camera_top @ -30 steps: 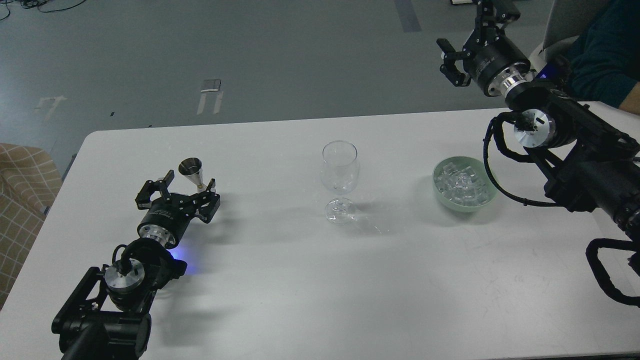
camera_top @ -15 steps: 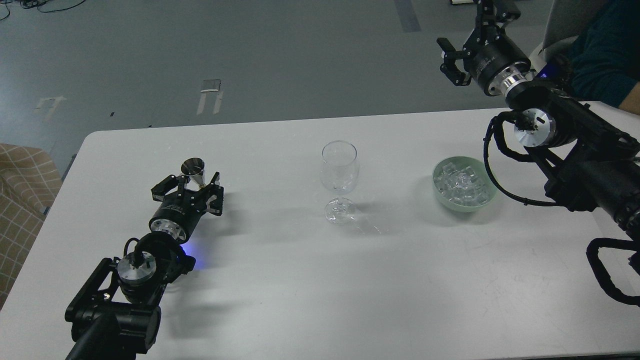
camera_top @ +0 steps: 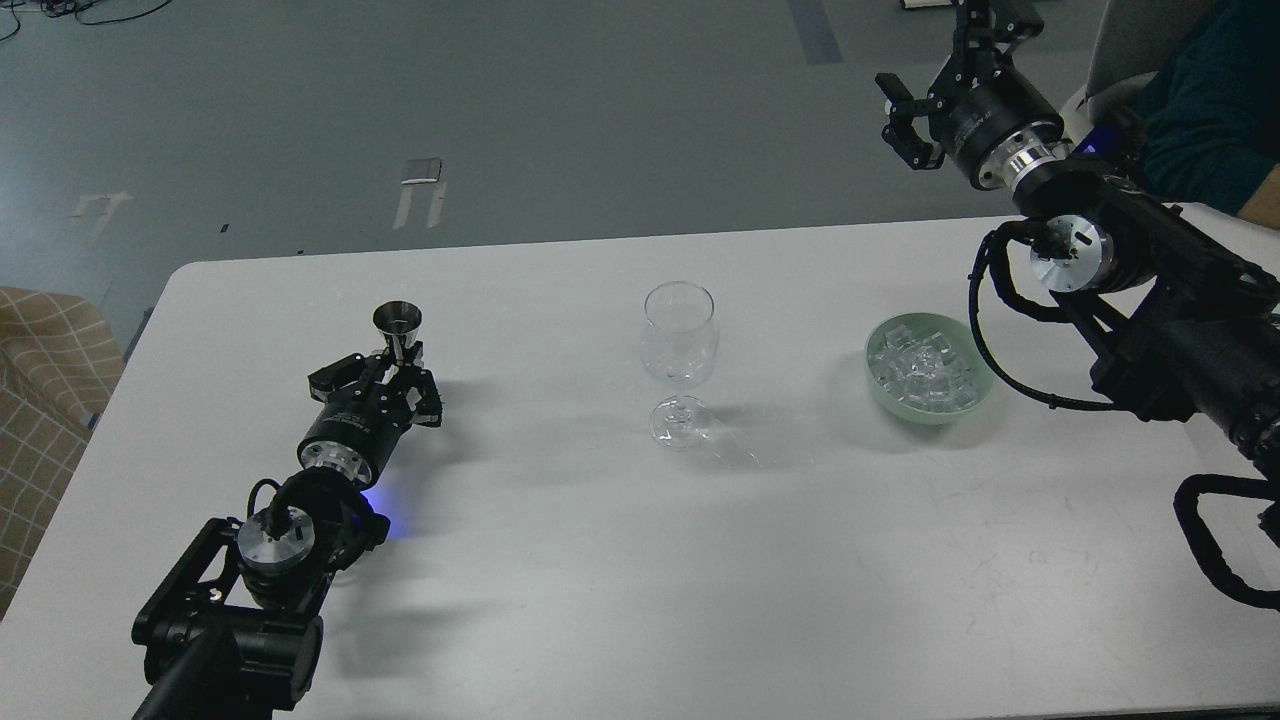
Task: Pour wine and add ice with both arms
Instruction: 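Lift the jigger with the left gripper and raise it upward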
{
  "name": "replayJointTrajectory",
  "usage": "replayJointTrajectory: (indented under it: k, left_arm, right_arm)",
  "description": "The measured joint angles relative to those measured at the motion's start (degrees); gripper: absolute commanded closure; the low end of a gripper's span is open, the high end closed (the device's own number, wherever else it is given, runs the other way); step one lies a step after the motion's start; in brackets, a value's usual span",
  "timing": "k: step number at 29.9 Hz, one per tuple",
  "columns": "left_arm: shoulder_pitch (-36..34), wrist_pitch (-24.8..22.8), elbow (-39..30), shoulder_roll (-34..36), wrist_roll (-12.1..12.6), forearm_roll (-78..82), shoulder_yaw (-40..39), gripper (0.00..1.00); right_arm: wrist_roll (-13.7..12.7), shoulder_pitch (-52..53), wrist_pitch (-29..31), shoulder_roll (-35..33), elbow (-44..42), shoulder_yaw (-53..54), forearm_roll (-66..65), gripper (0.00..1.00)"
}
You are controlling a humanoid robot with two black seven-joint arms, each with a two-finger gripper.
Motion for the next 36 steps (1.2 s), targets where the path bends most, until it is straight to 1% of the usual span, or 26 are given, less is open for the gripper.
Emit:
replayJointTrajectory:
  k: [6, 11, 14, 17, 23, 29, 36]
  left_arm:
    - [-1.1, 1.0, -3.1, 0.2, -0.8, 0.0, 0.0, 1.0]
    - [-1.5, 7.9, -11.3, 2.6, -0.9, 0.0, 0.0, 1.0]
    - [-1.0, 11.3, -17.3, 4.6, -0.4, 0.0, 0.2, 1.0]
    - [-0.7, 12.4, -21.3, 6.6, 0.1, 0.0, 0.7, 1.0]
    - [-0.4, 14.6, -29.1, 10.7, 0.9, 0.0, 4.1, 1.0]
    - [-0.2, 17.5, -35.0, 11.4, 1.3, 0.0, 6.7, 1.0]
    - [1.4, 20.2, -40.3, 11.7, 1.7, 0.1, 12.1, 1.0]
  right_arm:
    - [0.0, 0.0, 0.0, -0.1, 0.0, 0.0, 0.0, 0.0]
    - [0.0, -0.2, 0.0, -0.1, 0.0, 0.1, 0.0, 0.0]
    - [0.0, -0.2, 0.0, -0.1, 0.1, 0.1, 0.0, 0.0]
    - [0.0, -0.2, 0.0, -0.1, 0.1, 0.0, 0.0, 0.0]
    - [0.0, -0.1, 0.0, 0.0, 0.0, 0.0, 0.0, 0.0]
    - [0.0, -0.1, 0.0, 0.0, 0.0, 0.0, 0.0, 0.0]
    - [0.0, -0.3, 0.0, -0.1, 0.1, 0.0, 0.0, 0.0]
